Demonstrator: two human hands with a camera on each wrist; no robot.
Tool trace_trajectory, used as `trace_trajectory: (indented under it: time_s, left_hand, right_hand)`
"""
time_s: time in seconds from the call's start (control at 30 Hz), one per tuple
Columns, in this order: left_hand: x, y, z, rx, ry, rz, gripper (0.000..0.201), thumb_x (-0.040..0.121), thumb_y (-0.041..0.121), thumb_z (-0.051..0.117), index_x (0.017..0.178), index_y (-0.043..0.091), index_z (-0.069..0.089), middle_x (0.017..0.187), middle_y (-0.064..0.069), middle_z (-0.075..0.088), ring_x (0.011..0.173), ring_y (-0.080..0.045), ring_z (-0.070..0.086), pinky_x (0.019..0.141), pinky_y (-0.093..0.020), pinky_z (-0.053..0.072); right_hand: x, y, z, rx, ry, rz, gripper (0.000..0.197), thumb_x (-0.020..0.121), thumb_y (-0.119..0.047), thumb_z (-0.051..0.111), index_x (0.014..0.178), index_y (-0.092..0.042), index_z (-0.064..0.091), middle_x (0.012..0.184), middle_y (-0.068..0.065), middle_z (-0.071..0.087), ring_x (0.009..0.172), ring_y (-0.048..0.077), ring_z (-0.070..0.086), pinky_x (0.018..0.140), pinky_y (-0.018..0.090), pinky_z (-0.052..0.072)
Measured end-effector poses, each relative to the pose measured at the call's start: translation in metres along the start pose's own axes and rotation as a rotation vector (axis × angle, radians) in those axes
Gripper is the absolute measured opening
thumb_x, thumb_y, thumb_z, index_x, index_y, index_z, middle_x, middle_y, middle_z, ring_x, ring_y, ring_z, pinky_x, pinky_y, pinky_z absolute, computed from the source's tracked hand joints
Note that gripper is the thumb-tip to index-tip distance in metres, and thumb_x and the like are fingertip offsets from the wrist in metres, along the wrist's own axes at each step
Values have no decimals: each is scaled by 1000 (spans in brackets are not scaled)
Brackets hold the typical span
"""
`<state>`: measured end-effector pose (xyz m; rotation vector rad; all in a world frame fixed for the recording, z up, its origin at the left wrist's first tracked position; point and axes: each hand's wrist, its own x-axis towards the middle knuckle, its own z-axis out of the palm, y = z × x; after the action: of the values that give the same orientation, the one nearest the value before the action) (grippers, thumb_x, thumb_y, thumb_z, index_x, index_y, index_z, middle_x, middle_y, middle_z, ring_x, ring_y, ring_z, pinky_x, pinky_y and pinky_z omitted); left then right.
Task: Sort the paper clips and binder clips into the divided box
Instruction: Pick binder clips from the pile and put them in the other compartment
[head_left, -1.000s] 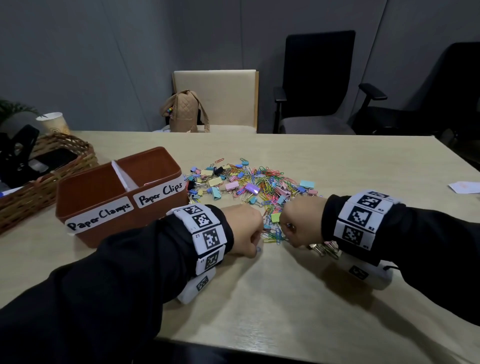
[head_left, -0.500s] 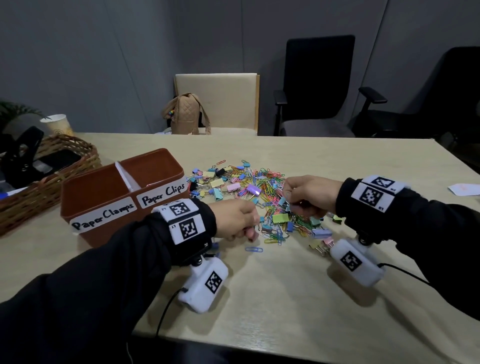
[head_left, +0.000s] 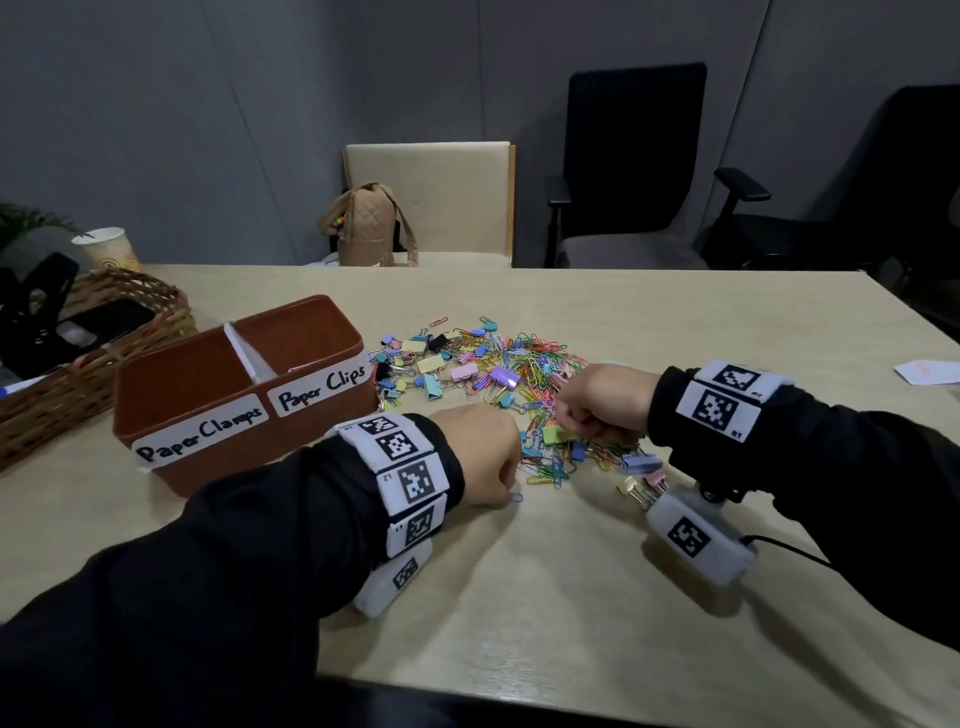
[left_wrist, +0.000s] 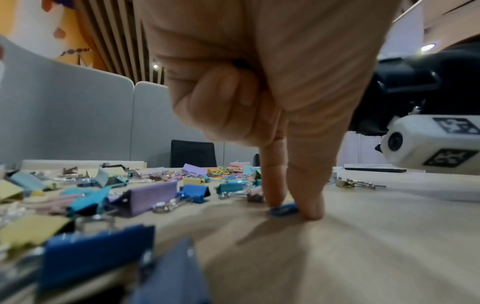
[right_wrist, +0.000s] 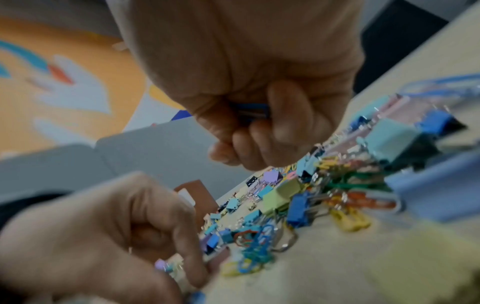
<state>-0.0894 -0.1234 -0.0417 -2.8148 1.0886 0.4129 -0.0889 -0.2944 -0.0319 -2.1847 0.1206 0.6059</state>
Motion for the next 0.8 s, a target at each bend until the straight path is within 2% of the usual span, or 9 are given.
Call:
trace_trajectory:
  time_s: [0.1,0.2,0.33,0.47,0.53,0.57,0.63,0.7,0.8]
  left_hand:
    - [1,0,2,-24,-20,-16,16,78,33,69,84,17,72,83,2,67,77,-17,61,59,-25,43]
    - [1,2,2,-12,-59,-16,18,78,34,68,80,17,67,84,-3,67,80,-22,63,59,-27,45]
    - [2,4,4,4,-83,-2,19,81,32,62,81,12,62,87,-9,65,78,-26,60,63,-30,46]
    - [0,3,4,-99,-49,-97,26,91,28,46,94,7,60,90,-13,58,86,-28,56,72,-32,46]
    - [0,0,-1,-210,-65,-148,28,95,25,41,98,3,59,97,-15,58,96,-29,55,77,-31,43]
    - [0,-3,-3,-252,-76,-150,26,96,22,40,93,3,58,92,-13,57,95,-28,54,76,-31,41]
    - [-1,-9,-4,-312,-82,-145,27,97,18,37,73,9,48,71,-5,44,77,-24,46,66,-31,35]
    - [-4,-16,-5,-420,-31,-173,34,94,18,37,60,15,34,61,-2,31,60,-18,33,56,-30,27]
    - [-8,-21,-7,-524,46,-194,35,92,16,37,58,15,32,55,0,29,49,-13,25,47,-26,23]
  right_hand:
    - [2,1,2,54,-53,87,30,81,-12,40,52,-15,39,43,0,37,33,13,23,40,12,16]
    - [5,4,-1,97,20,96,50,90,-39,56,49,-19,35,44,0,36,34,15,23,40,16,18]
    - [0,7,3,-397,148,-77,56,79,-59,64,49,-18,41,47,-3,37,45,16,37,52,26,31]
    - [-5,3,23,-736,106,-100,44,70,-59,73,60,-17,66,53,-4,56,55,13,52,55,24,42]
    - [-3,-1,31,-831,129,-108,48,68,-62,72,52,-17,66,47,-6,55,51,12,54,53,23,44]
    - [-3,-3,33,-863,143,-112,49,68,-61,72,50,-17,64,47,-6,55,51,13,56,53,24,46]
    - [-1,-8,37,-932,145,-120,45,74,-55,71,53,-16,63,51,-3,55,55,17,58,56,26,49]
    - [2,-12,41,-987,122,-141,35,81,-42,69,60,-15,58,55,-1,52,57,20,54,58,26,47]
    - [5,-13,45,-1022,87,-181,23,82,-23,63,63,-13,55,60,3,49,57,22,48,56,26,44]
